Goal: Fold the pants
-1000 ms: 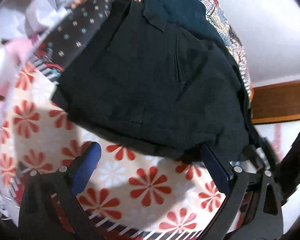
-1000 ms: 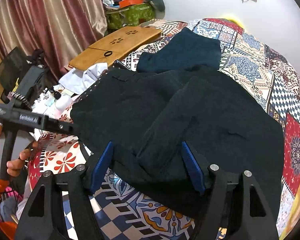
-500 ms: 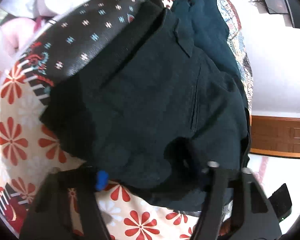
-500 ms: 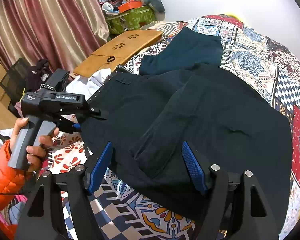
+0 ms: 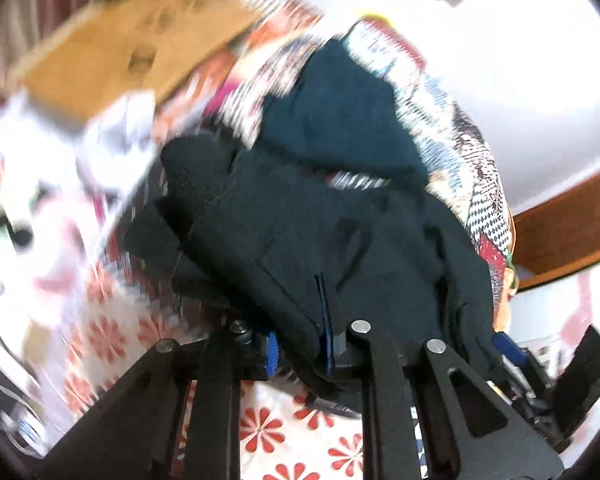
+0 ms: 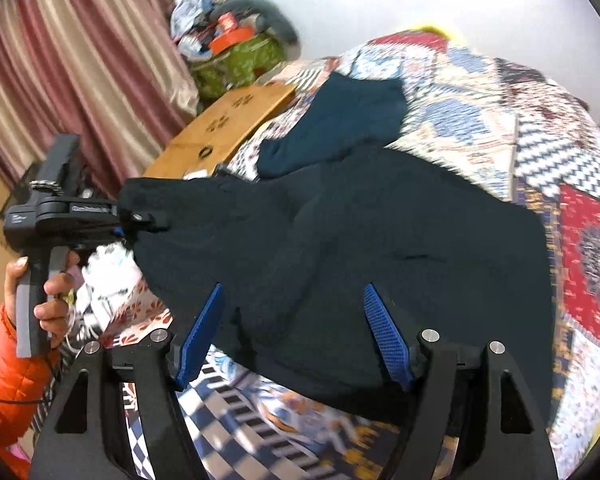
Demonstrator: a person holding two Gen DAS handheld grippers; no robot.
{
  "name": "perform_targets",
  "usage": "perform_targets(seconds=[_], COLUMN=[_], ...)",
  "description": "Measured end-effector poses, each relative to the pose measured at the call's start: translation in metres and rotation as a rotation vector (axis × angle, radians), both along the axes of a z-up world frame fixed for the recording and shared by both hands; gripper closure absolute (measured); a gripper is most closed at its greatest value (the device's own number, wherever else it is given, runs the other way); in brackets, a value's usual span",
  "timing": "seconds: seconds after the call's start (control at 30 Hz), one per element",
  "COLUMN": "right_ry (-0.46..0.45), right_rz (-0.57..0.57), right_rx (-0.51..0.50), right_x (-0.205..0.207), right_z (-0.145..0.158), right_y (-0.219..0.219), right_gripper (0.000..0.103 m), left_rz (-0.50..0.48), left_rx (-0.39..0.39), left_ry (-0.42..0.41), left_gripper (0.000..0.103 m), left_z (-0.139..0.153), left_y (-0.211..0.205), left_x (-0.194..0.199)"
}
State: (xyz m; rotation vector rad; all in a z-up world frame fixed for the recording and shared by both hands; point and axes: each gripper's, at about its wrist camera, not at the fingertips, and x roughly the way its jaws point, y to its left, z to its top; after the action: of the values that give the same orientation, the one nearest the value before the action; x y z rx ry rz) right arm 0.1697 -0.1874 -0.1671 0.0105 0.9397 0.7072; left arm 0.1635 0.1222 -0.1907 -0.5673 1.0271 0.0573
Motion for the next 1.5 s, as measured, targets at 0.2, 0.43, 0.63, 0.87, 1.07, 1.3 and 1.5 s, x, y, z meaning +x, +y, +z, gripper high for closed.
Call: perform_targets(seconds=[0.2,0.43,0.63,0.87,1.07,1.3,1.5], right_ry=[-0.069,0.029,0.027,0.049,0.060,0.055,0.033], right_rz=[-0.141,-0.239,-0.259,-0.344,-0.458,-0.521,-0.516], right_rx=[-0.042,-0.098,-0.033,0.031,-0.009,0.010,0.031], right_x=[-0.001,0.004,-0.001,-0.019,-0.040,-0.049,-0.048], right_z=[0.012,-0.040,-0.038,-0.037,-0.035,-0.025,-0.017], right_y=[-0.053,-0.080,-0.089,-0.133,-0.175,-0.196,-0.186], right_gripper=[0.034,0.034,0.034,0.034,0.034,0.034,0.034], left_rz=[-0.108,-0.275,-0.440,-0.653,-0.829,-0.870,-0.720], left_rx=[0.236,0.307,0.240,0.105,0.147,0.108,0.224], left_ry=[-0.207,-0.386,-0.385,-0.272,-0.101,-0.120,-0.256], left_gripper=[0.088,0.088,0.088,0.088,0.083,0.033,0.006], left_z=[0.077,0.128,0.123,0.074,0.012,0.031,0.061], left_y=[-0.050,-0.129,-0.200,-0.283,-0.333,-0.327,-0.273], left_x=[0.011,0.025,0.046,0.070,0.060,0.052,0.079])
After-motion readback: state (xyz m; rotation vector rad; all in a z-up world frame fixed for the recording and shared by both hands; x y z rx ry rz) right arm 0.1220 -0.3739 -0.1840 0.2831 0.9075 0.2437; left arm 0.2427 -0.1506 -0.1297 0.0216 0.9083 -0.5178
